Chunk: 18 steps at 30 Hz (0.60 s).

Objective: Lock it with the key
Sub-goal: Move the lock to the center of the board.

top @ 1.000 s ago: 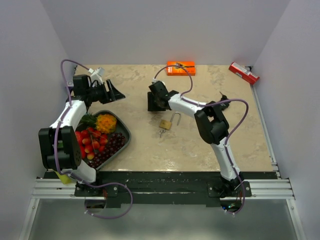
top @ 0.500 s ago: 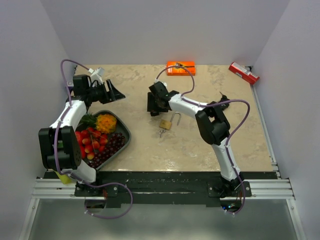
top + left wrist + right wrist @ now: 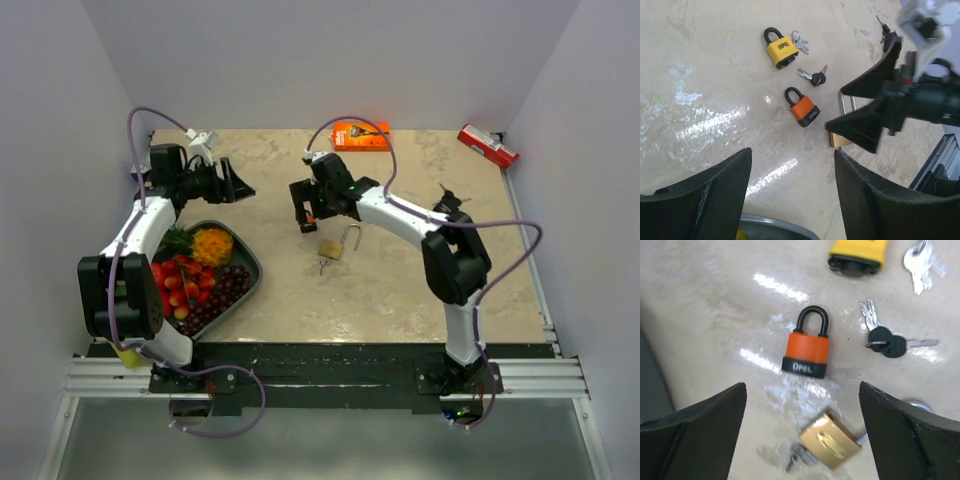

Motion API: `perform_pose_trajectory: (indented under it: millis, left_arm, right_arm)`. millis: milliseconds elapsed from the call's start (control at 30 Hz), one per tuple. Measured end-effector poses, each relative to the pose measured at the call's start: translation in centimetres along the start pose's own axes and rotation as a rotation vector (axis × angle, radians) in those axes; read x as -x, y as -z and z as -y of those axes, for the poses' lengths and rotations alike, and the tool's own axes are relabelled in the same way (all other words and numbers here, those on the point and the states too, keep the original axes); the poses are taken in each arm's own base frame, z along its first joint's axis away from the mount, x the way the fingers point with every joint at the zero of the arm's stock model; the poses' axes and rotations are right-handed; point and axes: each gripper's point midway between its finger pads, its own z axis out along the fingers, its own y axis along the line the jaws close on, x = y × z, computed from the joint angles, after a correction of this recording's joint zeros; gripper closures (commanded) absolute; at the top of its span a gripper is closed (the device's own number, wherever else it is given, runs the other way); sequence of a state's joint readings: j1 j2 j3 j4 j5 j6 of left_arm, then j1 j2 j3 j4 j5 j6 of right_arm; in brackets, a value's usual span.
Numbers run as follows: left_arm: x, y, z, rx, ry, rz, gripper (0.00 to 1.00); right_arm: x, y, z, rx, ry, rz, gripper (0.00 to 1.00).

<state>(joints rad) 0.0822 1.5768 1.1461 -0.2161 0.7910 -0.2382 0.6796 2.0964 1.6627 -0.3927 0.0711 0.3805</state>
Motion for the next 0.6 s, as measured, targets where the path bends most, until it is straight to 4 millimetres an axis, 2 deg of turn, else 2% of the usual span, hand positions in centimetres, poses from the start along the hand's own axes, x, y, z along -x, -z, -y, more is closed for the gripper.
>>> perform_pose_trajectory:
  millis: [167, 267, 333, 433, 500, 600]
  left_arm:
    - [0.3, -0.5, 1.4, -0.044, -0.114, -0.007, 0.28]
    - [0.0, -0.6, 1.8, -0.057, -0.178, -0.029, 0.28]
    - [-0.3, -1.0, 2.2, -0.061, -0.239, -0.045, 0.28]
    - [-0.9, -1.8, 3.1, -0.072, -0.292, -0.066, 0.28]
    - [-1.2, -2.2, 3.5, -0.077, -0.305, -0.072, 0.29]
    - [-1.0, -2.2, 3.2, -0.062, -0.301, -0.069, 0.28]
  right_arm:
    - [2.1, 7.2, -1.1, 0.152, 0.279, 0.103, 0.01]
    - [1.9, 9.6, -0.8, 0.206, 0.386, 0.119, 0.02]
    - [1.3, 9.8, 0.2, 0.195, 0.393, 0.103, 0.02]
    - [-0.4, 9.0, 2.5, 0.107, 0.308, 0.036, 0.01]
    - [-2.0, 7.7, 4.2, 0.016, 0.205, -0.044, 0.01]
    - [-4.5, 5.2, 5.7, -0.087, 0.083, -0.143, 0.01]
